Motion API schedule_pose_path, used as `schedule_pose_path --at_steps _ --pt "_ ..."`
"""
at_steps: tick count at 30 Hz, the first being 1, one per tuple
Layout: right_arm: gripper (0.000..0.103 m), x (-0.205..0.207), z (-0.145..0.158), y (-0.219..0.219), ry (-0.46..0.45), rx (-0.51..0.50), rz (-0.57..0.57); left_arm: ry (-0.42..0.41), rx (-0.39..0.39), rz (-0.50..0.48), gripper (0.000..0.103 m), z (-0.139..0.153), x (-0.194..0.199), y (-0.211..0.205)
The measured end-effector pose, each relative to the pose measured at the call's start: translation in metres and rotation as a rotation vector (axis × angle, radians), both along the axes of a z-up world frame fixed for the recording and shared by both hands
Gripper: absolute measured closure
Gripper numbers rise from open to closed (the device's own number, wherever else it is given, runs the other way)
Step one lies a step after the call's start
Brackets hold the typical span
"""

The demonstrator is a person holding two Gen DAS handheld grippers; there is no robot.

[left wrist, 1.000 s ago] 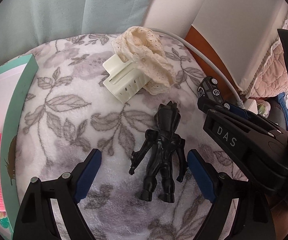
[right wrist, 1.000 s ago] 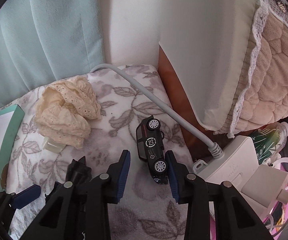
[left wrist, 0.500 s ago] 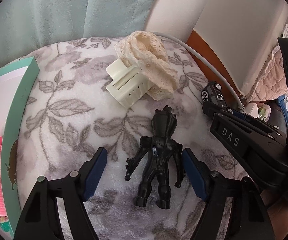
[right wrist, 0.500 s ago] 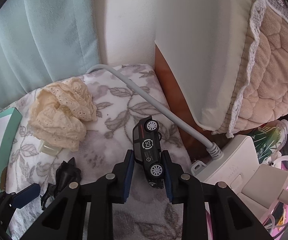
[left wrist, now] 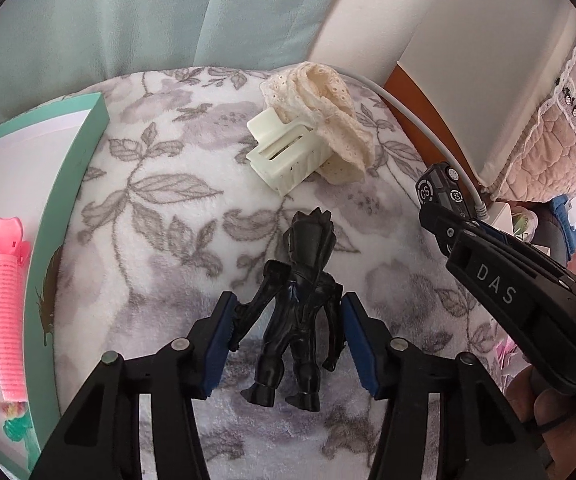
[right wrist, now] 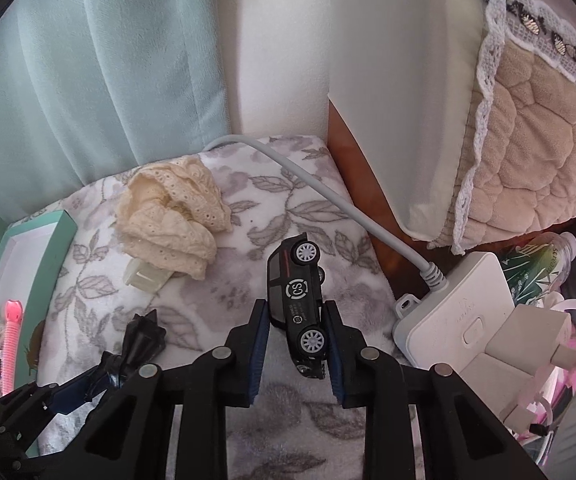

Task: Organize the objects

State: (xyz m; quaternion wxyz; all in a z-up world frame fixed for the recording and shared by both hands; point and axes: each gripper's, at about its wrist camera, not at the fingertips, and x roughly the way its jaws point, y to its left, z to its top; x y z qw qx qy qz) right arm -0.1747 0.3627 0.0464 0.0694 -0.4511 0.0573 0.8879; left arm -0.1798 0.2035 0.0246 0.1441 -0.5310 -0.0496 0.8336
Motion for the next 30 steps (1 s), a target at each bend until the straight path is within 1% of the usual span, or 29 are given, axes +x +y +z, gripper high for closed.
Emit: schedule_pose_path --at_steps 6,10,13,14,15,16,18,19,20,21,24,25,30 --pt "0.074 0.019 0.009 -0.013 0.014 -0.025 0.007 0.003 0.002 0.025 0.048 0.008 0.025 -0.017" --pt "0.074 0.042 0.016 -0.025 0.019 -0.043 0.014 0.007 0.007 0.047 0.049 0.011 0.028 -0.024" --pt "0.074 0.039 0.014 -0.042 0.022 -0.055 0.021 0.009 0.010 0.061 0.049 0.017 0.042 -0.039" --pt "0.074 0.042 0.015 -0.046 0.024 -0.059 0.024 0.009 0.010 0.067 0.057 0.018 0.045 -0.041" --pt "0.074 0.049 0.019 -0.045 0.025 -0.063 0.026 0.010 0.010 0.071 0.071 0.019 0.048 -0.046" --pt "0.074 0.052 0.020 -0.049 0.028 -0.066 0.026 -0.001 0.016 0.072 0.075 0.021 0.051 -0.049" --pt "0.074 0.062 0.024 -0.054 0.032 -0.074 0.028 -0.003 0.016 0.092 0.075 0.024 0.057 -0.058" --pt "0.074 0.066 0.025 -0.057 0.033 -0.076 0.029 0.000 0.015 0.095 0.077 0.024 0.058 -0.060" --pt "0.074 0.070 0.025 -0.060 0.033 -0.077 0.031 0.000 0.015 0.097 0.082 0.025 0.060 -0.063" --pt "0.074 0.073 0.025 -0.063 0.032 -0.079 0.032 -0.001 0.020 0.100 0.085 0.025 0.063 -0.066" --pt "0.074 0.081 0.025 -0.070 0.028 -0.084 0.034 -0.005 0.046 0.112 0.090 0.025 0.069 -0.076" --pt "0.074 0.084 0.025 -0.072 0.027 -0.084 0.035 -0.003 0.050 0.114 0.093 0.025 0.071 -0.078" --pt "0.074 0.093 0.024 -0.078 0.020 -0.086 0.031 -0.012 0.066 0.121 0.093 0.022 0.079 -0.088"
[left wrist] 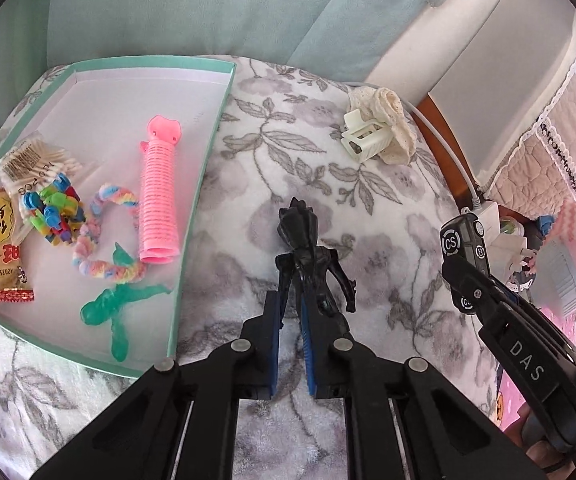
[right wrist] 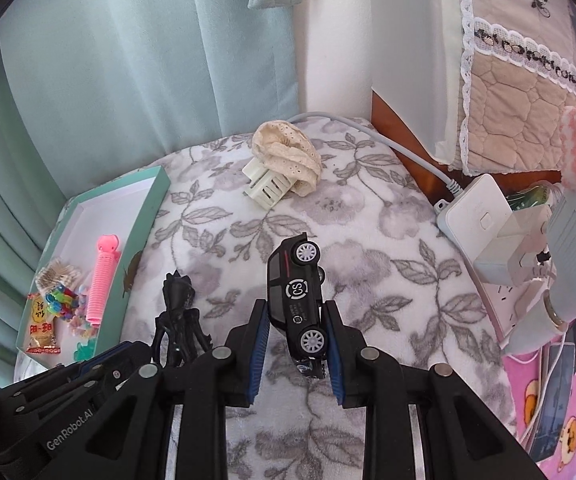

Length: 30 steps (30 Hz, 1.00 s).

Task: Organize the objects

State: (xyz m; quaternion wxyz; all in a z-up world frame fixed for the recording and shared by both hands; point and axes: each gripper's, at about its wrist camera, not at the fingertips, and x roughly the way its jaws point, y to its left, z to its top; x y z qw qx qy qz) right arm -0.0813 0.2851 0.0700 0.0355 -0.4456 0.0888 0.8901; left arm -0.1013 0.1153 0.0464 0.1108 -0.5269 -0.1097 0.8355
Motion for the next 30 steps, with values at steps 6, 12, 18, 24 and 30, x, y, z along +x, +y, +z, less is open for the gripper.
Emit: schedule_pose_path --at_steps 6,12,18,24,30 --pt "0.074 0.009 -0.001 0.000 -0.005 -0.013 -0.017 -0.001 0.016 -0.011 0.093 -0.001 0.002 -0.003" --pt "0.074 0.013 -0.005 0.002 -0.010 -0.023 -0.023 -0.010 0.016 -0.013 0.090 -0.003 0.000 -0.001" --pt "0.074 0.016 -0.010 0.006 -0.016 -0.034 -0.030 -0.022 0.010 -0.025 0.066 -0.007 -0.003 0.006" --pt "0.074 0.017 -0.016 0.010 -0.025 -0.044 -0.036 -0.030 -0.010 -0.046 0.058 -0.010 -0.008 0.018" --pt "0.074 0.017 -0.021 0.014 -0.036 -0.048 -0.045 -0.030 -0.041 -0.054 0.055 -0.014 -0.015 0.029"
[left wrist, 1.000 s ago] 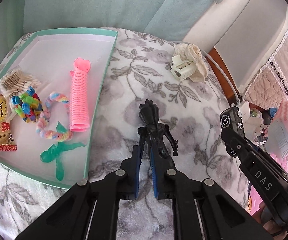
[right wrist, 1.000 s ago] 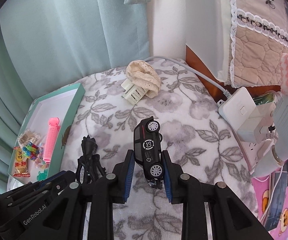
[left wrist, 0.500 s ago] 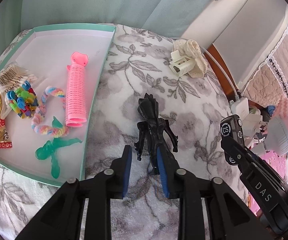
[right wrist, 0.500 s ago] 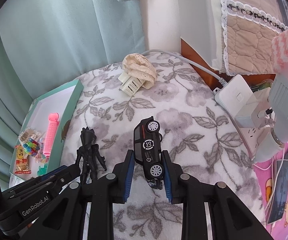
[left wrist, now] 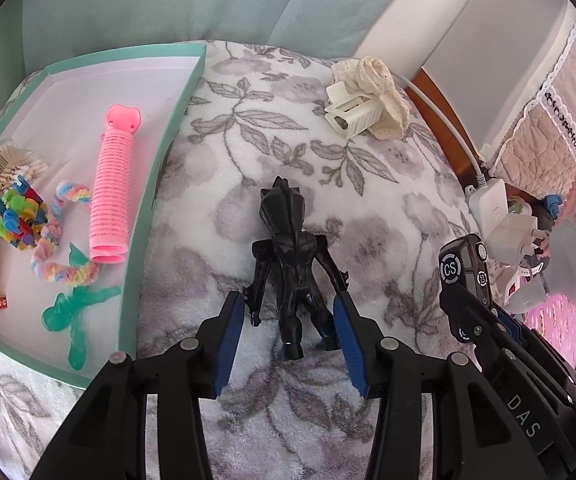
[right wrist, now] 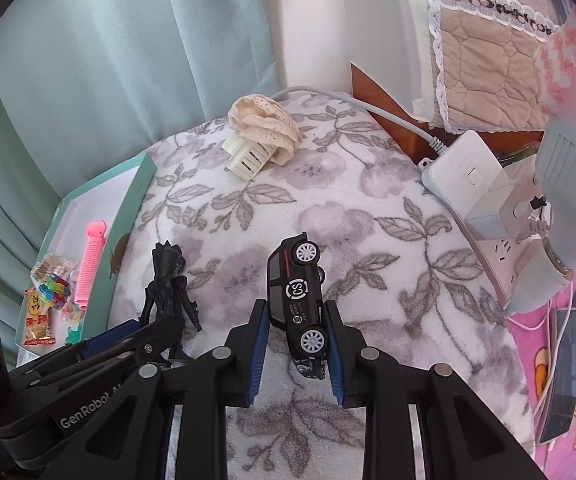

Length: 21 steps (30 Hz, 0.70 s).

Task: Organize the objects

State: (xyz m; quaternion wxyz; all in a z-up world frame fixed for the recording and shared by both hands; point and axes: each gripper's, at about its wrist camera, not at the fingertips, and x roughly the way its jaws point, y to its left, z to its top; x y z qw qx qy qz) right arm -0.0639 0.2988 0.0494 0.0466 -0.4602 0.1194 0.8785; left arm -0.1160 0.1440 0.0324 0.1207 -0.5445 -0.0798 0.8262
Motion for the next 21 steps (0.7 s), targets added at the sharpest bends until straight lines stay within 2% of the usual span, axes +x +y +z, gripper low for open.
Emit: schedule_pose_path --at_steps 2,10,18,20,21 --pt "0.074 0.0001 -0.0015 0.0009 -0.004 -0.001 -0.003 -0.021 -0.003 -0.004 0.055 -0.0056 -0.0025 0.0032" --pt "0.074 0.0010 -0.0035 0.0044 -0.010 0.000 -0.016 -0.002 -0.052 -0.019 0.055 -0.0103 -0.0021 0.0111" --pt "0.074 0.0028 0.0017 0.0042 0.002 0.004 -0.019 0.010 -0.031 -0.027 0.058 -0.0071 0.0039 0.0060" --pt "0.074 0.0031 0.0043 0.0034 0.007 0.005 -0.019 0.020 -0.023 -0.028 0.060 -0.0036 0.0057 0.0040" --pt "0.074 0.0032 0.0061 0.0028 0.011 0.005 -0.018 0.028 -0.020 -0.026 0.066 -0.0009 0.0066 0.0027"
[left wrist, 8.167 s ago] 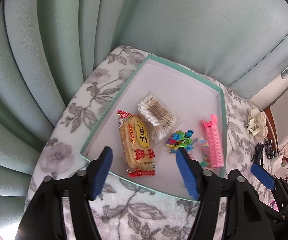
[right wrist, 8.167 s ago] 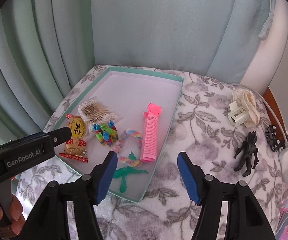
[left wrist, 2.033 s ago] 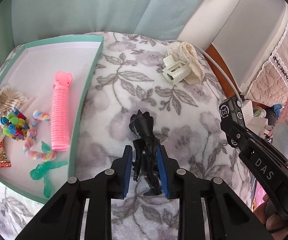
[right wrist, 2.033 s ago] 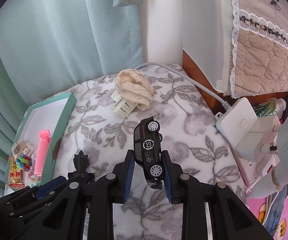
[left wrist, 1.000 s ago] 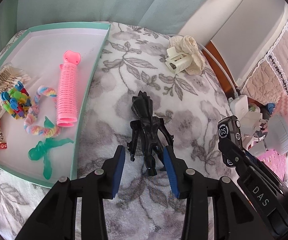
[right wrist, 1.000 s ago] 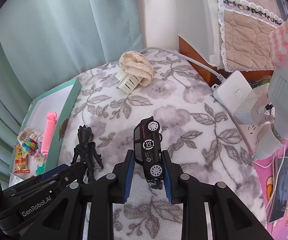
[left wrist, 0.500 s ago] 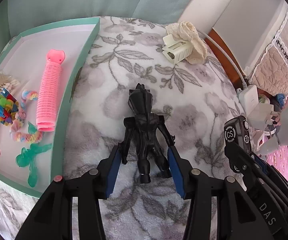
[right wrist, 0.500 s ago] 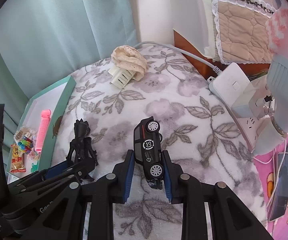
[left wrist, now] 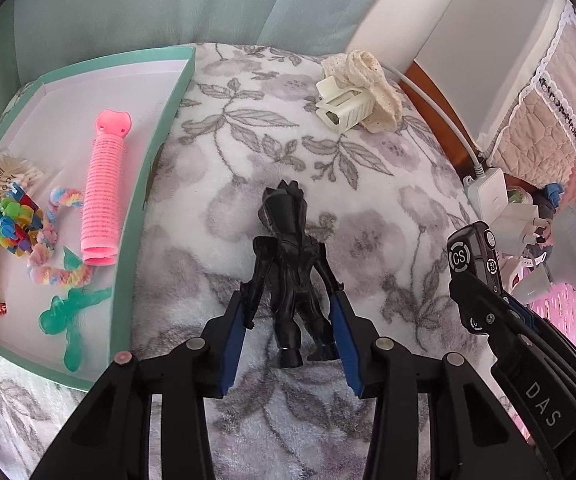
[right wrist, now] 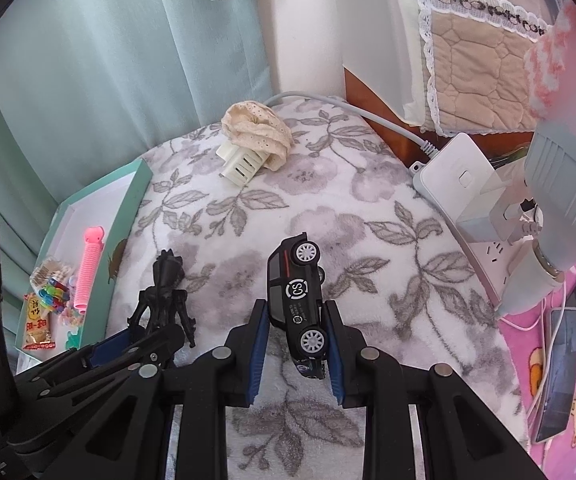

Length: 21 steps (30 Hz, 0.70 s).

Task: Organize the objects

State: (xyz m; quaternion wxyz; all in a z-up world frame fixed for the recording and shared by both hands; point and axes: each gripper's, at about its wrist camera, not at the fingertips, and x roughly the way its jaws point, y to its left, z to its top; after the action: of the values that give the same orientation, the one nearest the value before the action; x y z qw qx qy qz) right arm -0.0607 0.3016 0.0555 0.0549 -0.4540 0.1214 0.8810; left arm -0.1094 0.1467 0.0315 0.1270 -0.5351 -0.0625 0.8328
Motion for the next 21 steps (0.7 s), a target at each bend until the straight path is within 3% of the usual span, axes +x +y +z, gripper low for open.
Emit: schedule_pose_path --at_steps 1,11,21 --pt "0.074 0.000 0.002 -0.001 0.006 0.001 0.001 0.005 0.008 -0.002 0.078 0.003 0.000 -0.002" --pt "0.074 -0.004 0.013 -0.015 0.025 0.023 0.024 0.042 0.081 -0.001 0.094 0.018 0.003 -0.018" --pt "0.074 -0.004 0.012 -0.026 0.021 0.040 0.044 0.075 0.126 0.003 0.097 0.024 0.008 -0.033"
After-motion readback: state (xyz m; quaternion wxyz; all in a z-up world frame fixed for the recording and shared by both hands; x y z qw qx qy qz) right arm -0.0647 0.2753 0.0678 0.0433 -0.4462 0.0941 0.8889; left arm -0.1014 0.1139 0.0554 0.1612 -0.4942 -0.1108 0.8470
